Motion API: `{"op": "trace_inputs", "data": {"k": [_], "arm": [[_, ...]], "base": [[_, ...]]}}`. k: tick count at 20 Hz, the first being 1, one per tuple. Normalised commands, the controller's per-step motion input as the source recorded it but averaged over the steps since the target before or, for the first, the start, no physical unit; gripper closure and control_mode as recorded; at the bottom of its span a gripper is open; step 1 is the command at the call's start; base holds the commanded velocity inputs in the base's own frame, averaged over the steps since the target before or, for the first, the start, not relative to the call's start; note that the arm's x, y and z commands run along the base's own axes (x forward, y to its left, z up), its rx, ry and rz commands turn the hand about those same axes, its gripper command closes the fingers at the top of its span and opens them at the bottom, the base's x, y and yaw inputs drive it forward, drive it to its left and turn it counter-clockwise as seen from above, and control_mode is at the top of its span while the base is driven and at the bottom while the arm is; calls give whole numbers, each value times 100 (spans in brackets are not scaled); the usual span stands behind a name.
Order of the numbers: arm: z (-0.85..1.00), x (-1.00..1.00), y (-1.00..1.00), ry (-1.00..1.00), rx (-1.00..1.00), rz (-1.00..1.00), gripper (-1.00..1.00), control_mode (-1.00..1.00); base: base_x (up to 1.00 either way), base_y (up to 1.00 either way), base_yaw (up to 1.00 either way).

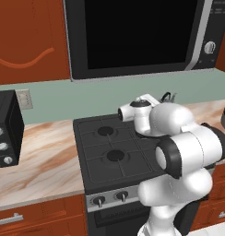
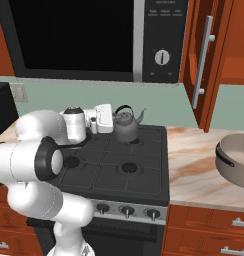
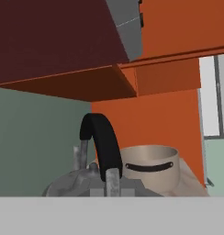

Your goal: Pick the kettle from the cabinet and place it on a stove burner. Then pick the pot from the counter and place it on another stove burner. Finally, turn both burners on.

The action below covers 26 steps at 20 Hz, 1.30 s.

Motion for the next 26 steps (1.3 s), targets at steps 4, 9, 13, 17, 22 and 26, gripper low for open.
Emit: {"op": "trace_inputs", "data": {"k": [4,9,13,17,22,26], "arm": [[-25,16,0,-1,-1,0,100,-100],[-22,15,0,-2,-1,0,100,-100],[-24,16,0,-3,-1,0,100,-100],[-26,16,0,-4,-1,0,100,-100],[-27,15,0,-5,-1,0,100,-100],[-28,12,0,-5,0,0,100,-100]], "base": [[0,0,0],[0,0,0],[0,0,0],[0,0,0],[0,0,0],[0,0,0]]}}
